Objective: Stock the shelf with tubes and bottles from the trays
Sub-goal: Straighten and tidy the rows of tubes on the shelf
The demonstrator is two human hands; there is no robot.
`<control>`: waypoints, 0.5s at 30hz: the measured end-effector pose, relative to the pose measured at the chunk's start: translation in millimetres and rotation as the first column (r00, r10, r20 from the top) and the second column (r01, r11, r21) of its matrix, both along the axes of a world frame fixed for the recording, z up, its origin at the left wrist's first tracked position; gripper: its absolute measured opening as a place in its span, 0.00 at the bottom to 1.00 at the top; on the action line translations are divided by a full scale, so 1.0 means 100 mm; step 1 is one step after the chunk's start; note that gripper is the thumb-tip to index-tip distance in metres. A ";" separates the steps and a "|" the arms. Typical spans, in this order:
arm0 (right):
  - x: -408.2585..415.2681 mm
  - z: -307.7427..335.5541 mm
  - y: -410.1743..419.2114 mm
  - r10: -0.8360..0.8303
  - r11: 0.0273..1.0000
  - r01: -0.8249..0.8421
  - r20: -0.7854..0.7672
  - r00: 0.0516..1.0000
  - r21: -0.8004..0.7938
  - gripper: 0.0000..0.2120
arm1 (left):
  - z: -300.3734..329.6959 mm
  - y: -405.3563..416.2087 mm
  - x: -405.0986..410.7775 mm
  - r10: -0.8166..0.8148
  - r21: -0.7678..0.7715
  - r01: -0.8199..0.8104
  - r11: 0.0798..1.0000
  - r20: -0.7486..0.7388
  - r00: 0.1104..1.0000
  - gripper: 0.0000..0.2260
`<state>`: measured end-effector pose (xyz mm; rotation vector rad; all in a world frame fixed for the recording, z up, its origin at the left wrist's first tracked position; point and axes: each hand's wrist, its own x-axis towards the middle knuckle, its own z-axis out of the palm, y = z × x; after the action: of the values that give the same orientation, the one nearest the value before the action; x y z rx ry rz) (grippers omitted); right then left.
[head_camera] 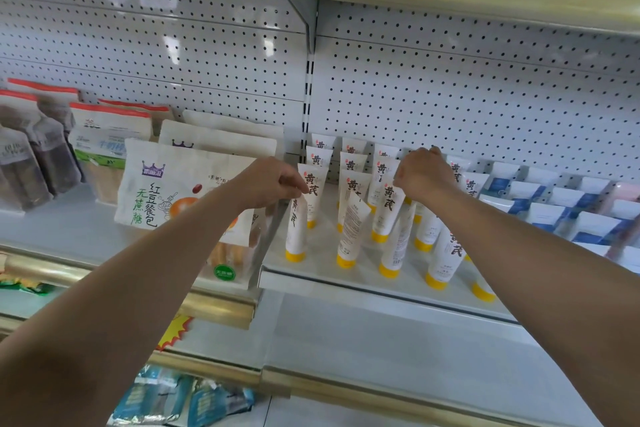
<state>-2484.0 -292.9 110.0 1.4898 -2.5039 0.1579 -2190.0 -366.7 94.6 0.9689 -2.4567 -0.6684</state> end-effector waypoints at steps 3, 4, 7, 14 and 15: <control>0.00 -0.03 -0.01 -0.021 1.000 0.021 -0.008 1.000 -0.008 0.08 | 0.02 0.07 -0.01 0.022 -0.047 -0.022 0.999 -0.004 1.000 0.05; 0.00 -0.04 -0.01 -0.019 1.000 0.019 -0.004 1.000 -0.010 0.09 | 0.02 0.09 -0.02 0.035 -0.061 -0.035 0.998 -0.002 0.999 0.04; -0.01 -0.07 -0.01 -0.013 0.999 0.013 0.011 1.000 -0.039 0.11 | 0.01 0.12 -0.04 0.078 -0.126 -0.075 0.989 0.018 0.997 0.03; -0.04 -0.06 0.01 -0.028 0.999 0.028 0.010 1.000 -0.036 0.09 | 0.02 0.12 -0.07 0.148 -0.240 -0.120 0.963 0.100 0.984 0.02; -0.05 -0.06 0.01 -0.026 0.999 0.026 0.014 1.000 -0.039 0.09 | 0.03 0.12 -0.07 0.152 -0.249 -0.122 0.961 0.104 0.983 0.03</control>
<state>-2488.5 -292.2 104.0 1.4451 -2.5146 0.2123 -2196.7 -354.4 97.1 1.0967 -2.4738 -0.2613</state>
